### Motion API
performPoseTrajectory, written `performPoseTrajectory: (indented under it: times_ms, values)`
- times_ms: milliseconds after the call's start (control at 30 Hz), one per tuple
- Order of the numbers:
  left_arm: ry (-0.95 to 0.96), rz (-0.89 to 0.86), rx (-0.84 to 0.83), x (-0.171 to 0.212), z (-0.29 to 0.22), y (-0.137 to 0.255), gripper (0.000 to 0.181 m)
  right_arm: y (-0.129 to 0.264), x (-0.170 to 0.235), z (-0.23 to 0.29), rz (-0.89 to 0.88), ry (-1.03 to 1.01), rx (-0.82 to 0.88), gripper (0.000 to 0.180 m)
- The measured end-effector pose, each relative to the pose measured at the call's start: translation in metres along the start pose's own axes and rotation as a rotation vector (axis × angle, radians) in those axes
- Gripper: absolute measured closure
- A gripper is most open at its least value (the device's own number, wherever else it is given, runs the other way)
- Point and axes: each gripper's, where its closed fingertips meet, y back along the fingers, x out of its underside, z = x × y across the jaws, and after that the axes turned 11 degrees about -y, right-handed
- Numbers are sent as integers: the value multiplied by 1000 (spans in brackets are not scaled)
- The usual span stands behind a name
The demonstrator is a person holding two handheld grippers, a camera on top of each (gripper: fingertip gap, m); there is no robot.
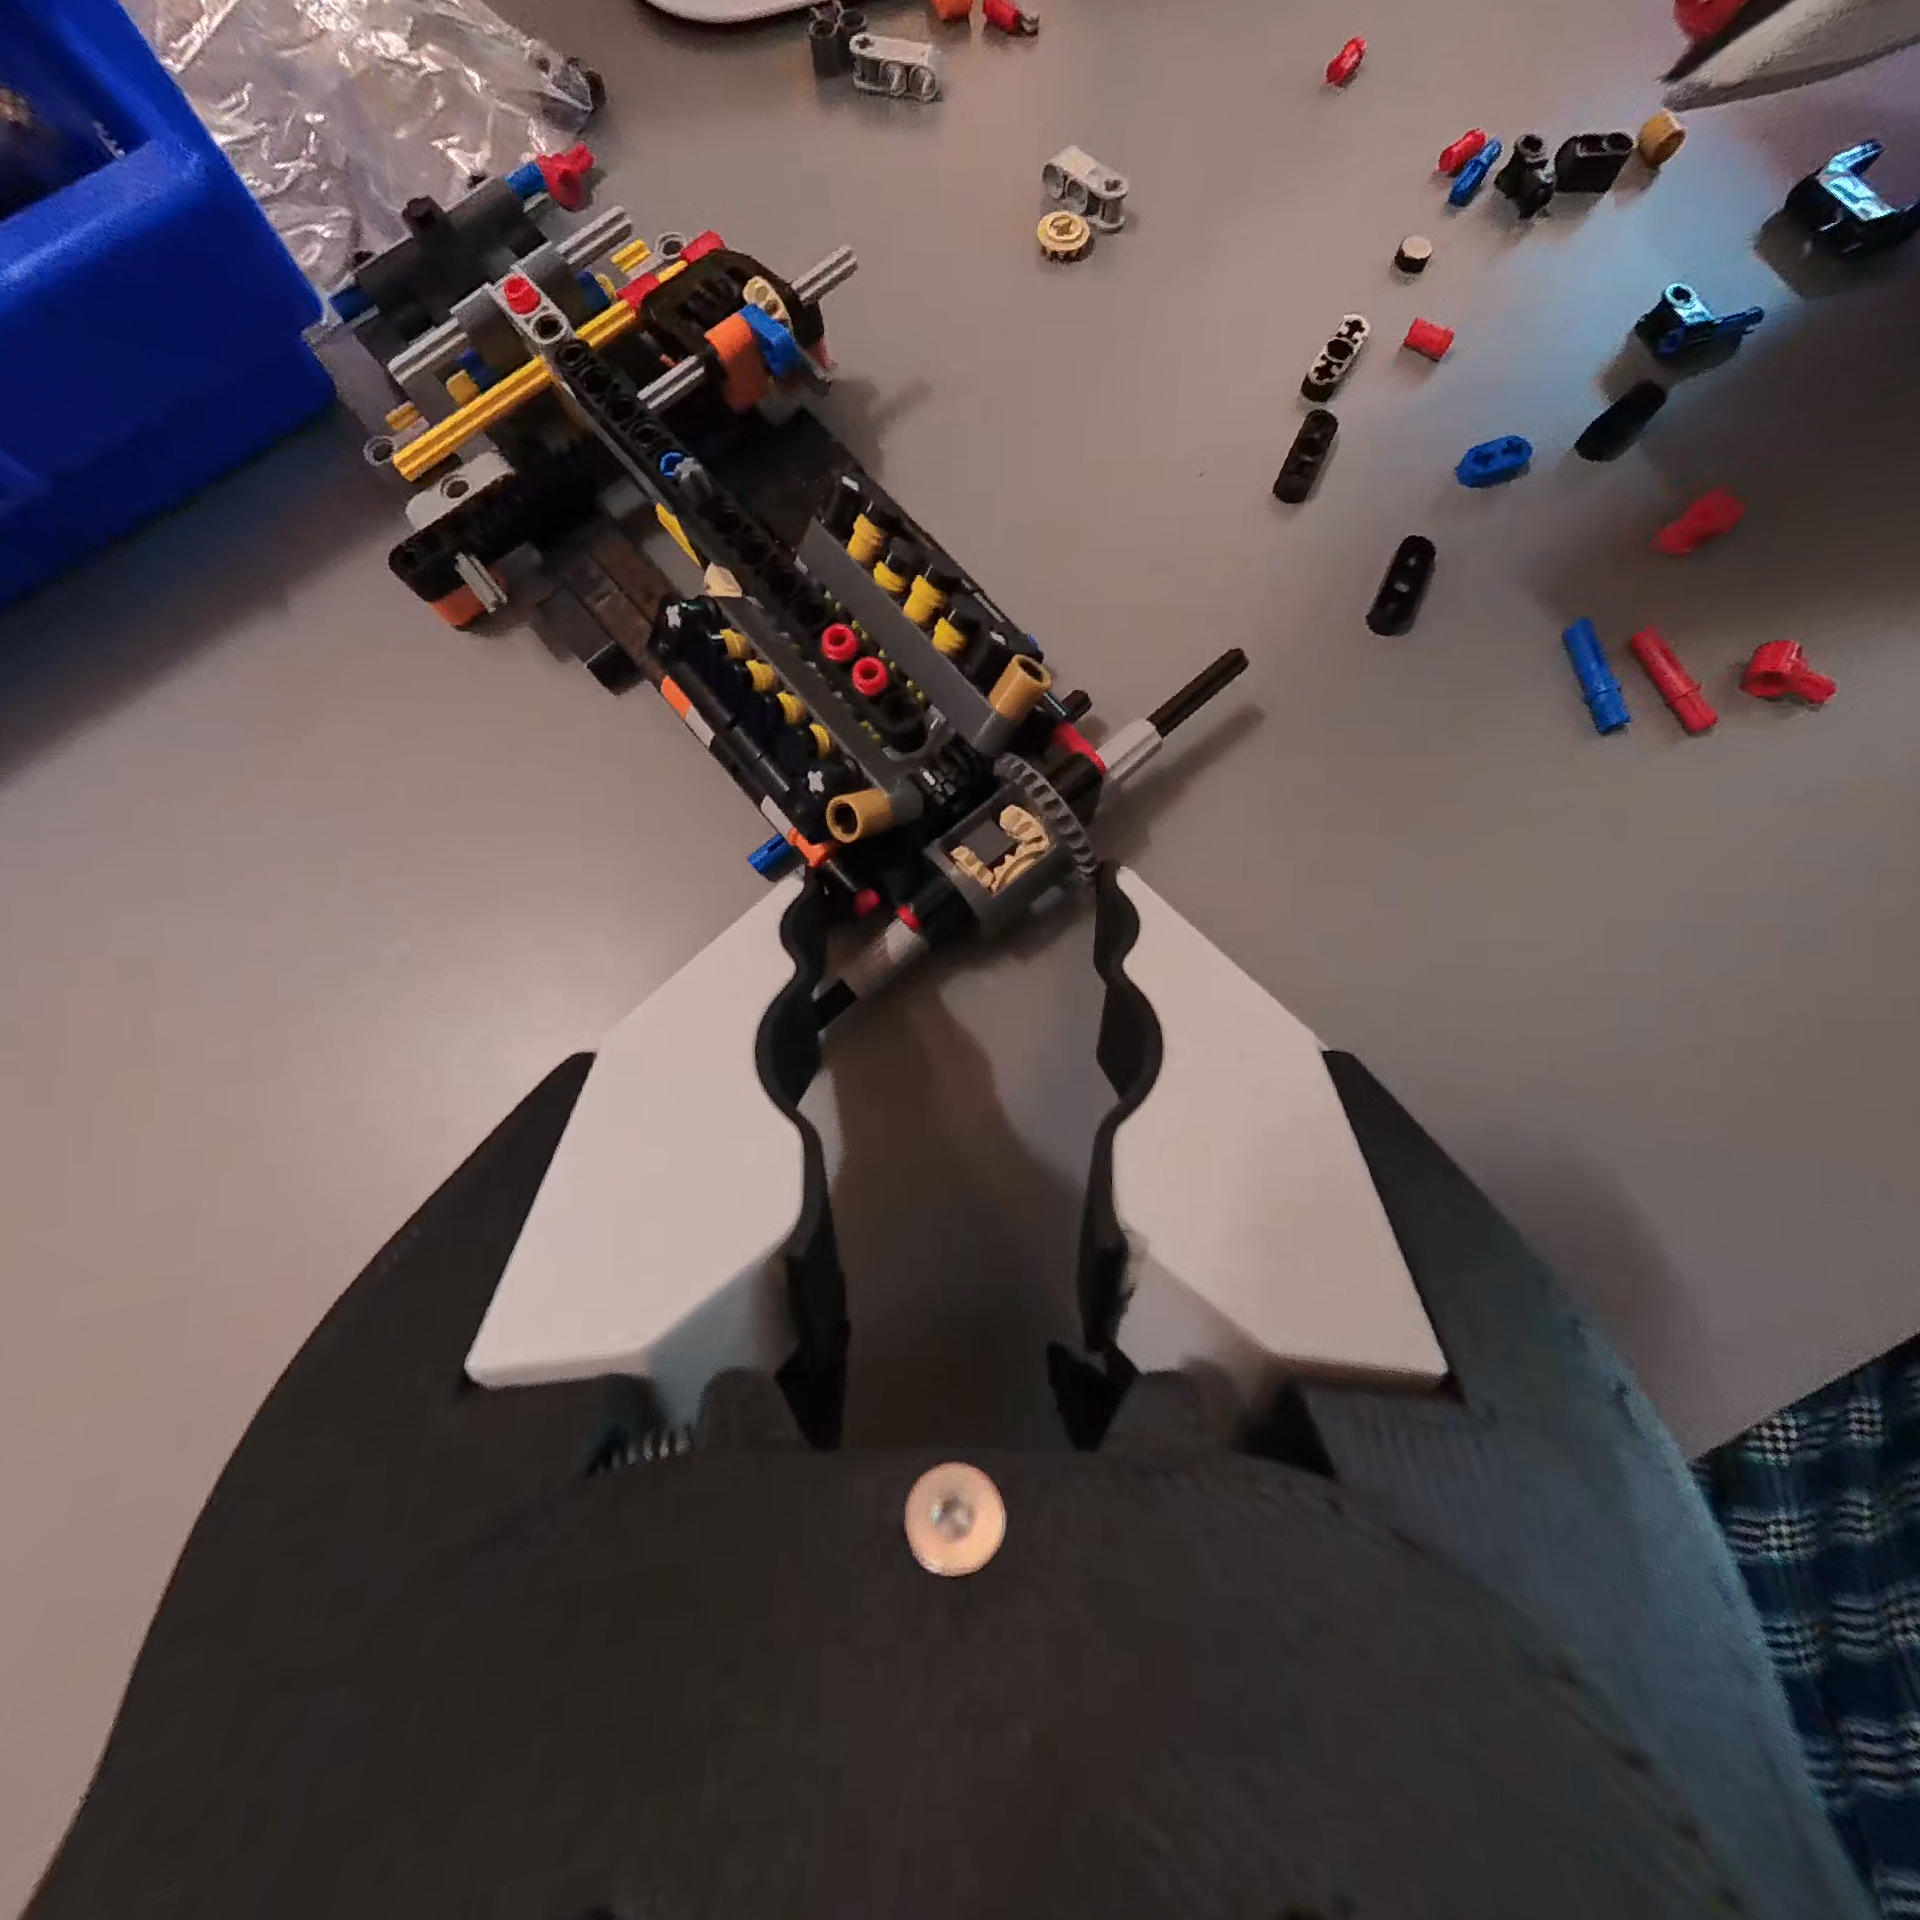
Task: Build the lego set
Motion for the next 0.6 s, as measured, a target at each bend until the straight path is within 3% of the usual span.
performPoseTrajectory:
  times_ms: [600]
  values:
    - [31, -1, 12, -5, -12, 11, 132, -1, 9, -7, 27, -7, 21, 167]
